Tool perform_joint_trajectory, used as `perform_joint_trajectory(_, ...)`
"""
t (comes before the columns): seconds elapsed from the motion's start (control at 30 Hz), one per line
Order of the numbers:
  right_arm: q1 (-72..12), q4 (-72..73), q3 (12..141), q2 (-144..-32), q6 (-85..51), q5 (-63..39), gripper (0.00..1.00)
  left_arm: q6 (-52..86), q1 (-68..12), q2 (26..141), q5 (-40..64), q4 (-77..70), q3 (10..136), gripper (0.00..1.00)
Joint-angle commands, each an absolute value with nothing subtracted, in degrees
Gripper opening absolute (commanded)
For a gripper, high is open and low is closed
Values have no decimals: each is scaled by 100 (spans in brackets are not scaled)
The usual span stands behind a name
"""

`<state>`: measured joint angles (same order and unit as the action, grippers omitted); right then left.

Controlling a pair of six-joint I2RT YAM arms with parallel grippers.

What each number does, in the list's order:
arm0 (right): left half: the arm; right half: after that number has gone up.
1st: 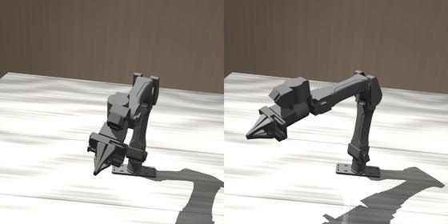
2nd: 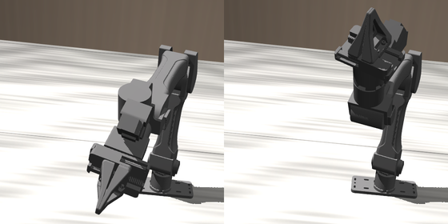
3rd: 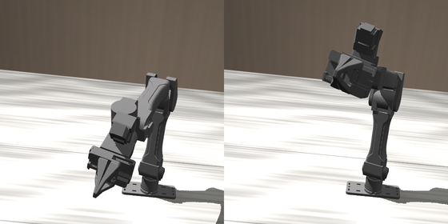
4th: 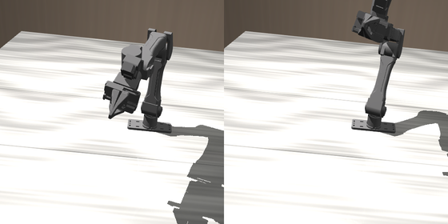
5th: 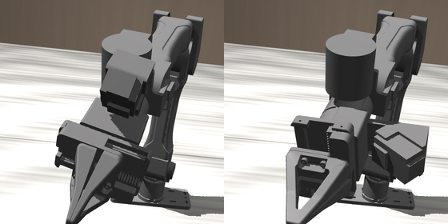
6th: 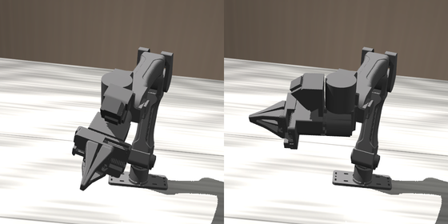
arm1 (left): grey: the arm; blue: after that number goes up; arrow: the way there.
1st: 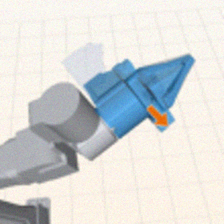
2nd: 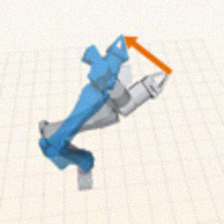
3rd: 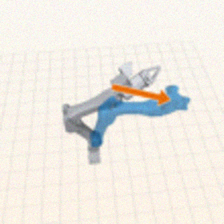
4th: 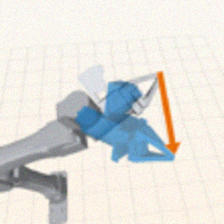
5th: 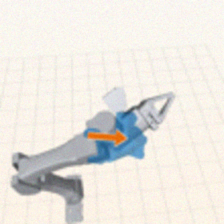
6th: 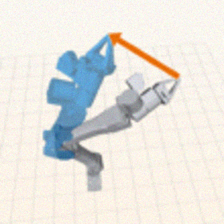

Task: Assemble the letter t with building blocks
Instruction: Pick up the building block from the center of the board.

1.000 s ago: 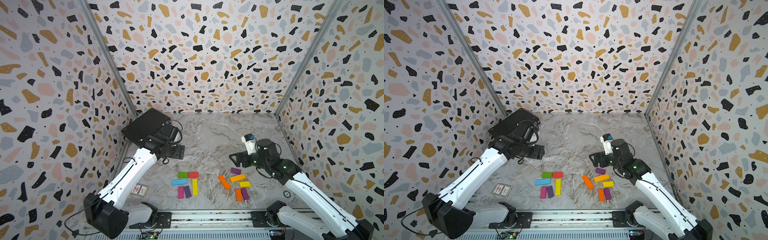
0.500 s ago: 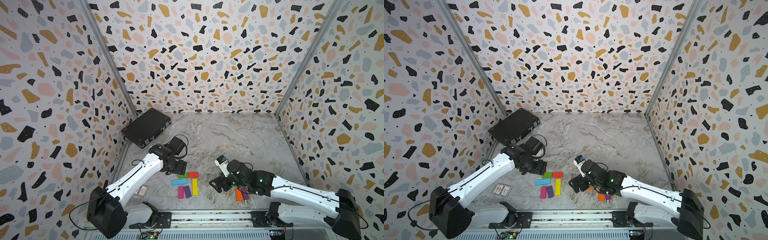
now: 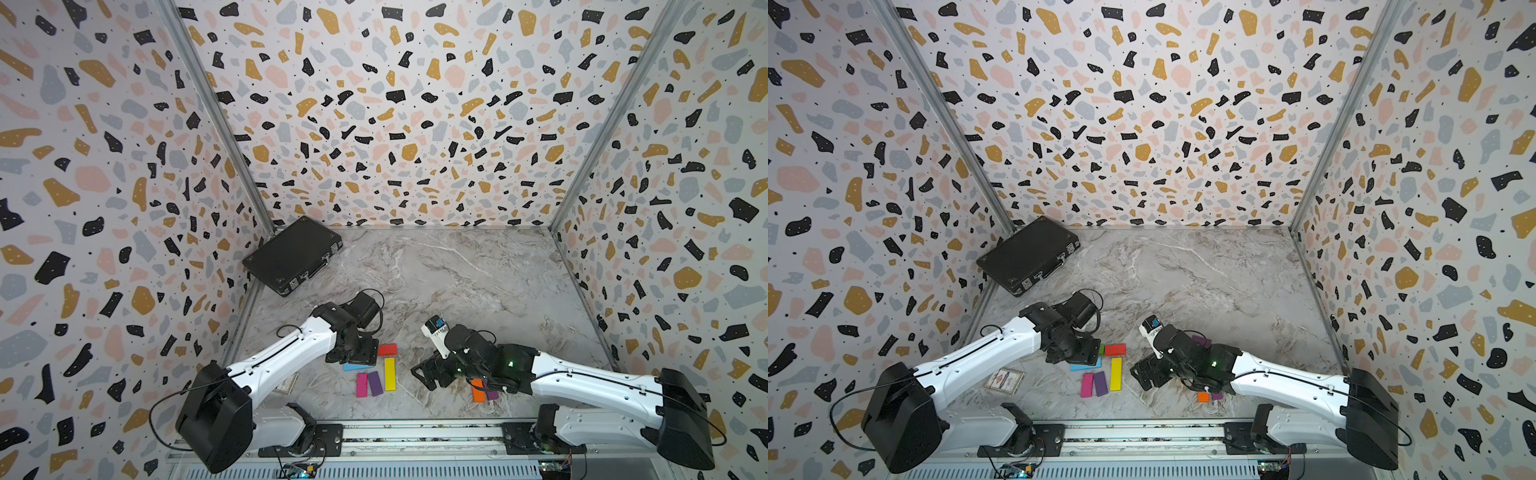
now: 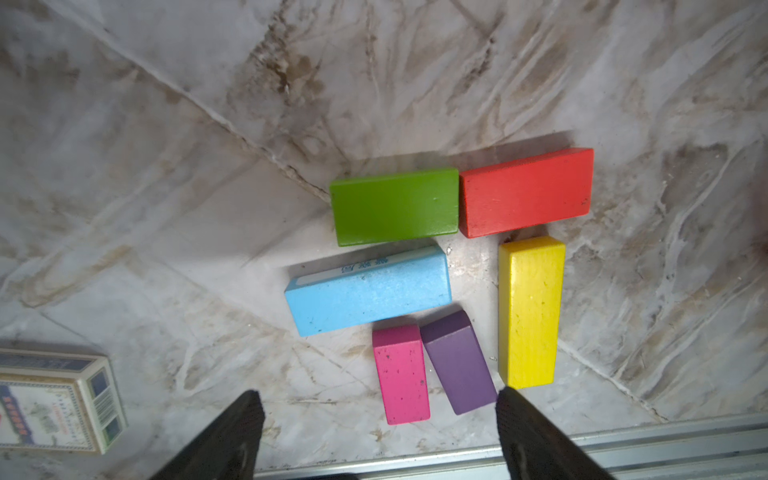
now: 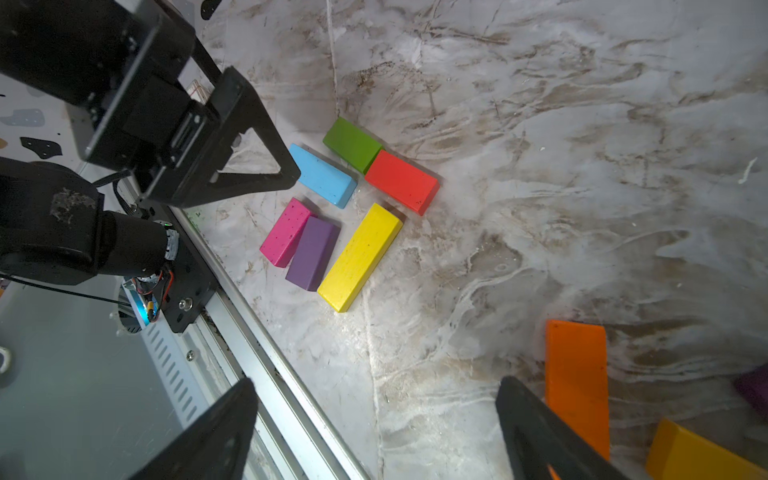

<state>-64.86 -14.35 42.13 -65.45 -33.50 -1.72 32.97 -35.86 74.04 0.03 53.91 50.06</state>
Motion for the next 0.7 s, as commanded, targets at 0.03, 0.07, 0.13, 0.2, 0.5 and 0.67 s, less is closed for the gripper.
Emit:
perform_joint_trajectory(0.03,-6513,-1258,4012,-6352,-3410,-62,93,3621,-3620,7260,0,5041,4743,89)
perform_joint_trajectory(0.07,-6513,-1240,3977,-6329,-3419,-57,93,3626,-3621,7260,11,4990,4721,89)
perform_joint_trajectory(0.13,-6514,-1278,3973,-6319,-3410,-66,94,3634,-3632,7268,45,4883,4720,89)
perform_joint_trajectory(0.2,-6513,-1326,3976,-6311,-3410,-71,94,3655,-3696,7257,114,4776,4723,89)
perform_joint_trajectory(0.5,-6513,-1816,3883,-5959,-3431,368,94,4196,-4772,7494,35,4689,4969,78)
perform_joint_trajectory(0.67,-6512,-1742,3514,-5518,-3623,239,94,4411,-5151,7954,96,4365,5087,72)
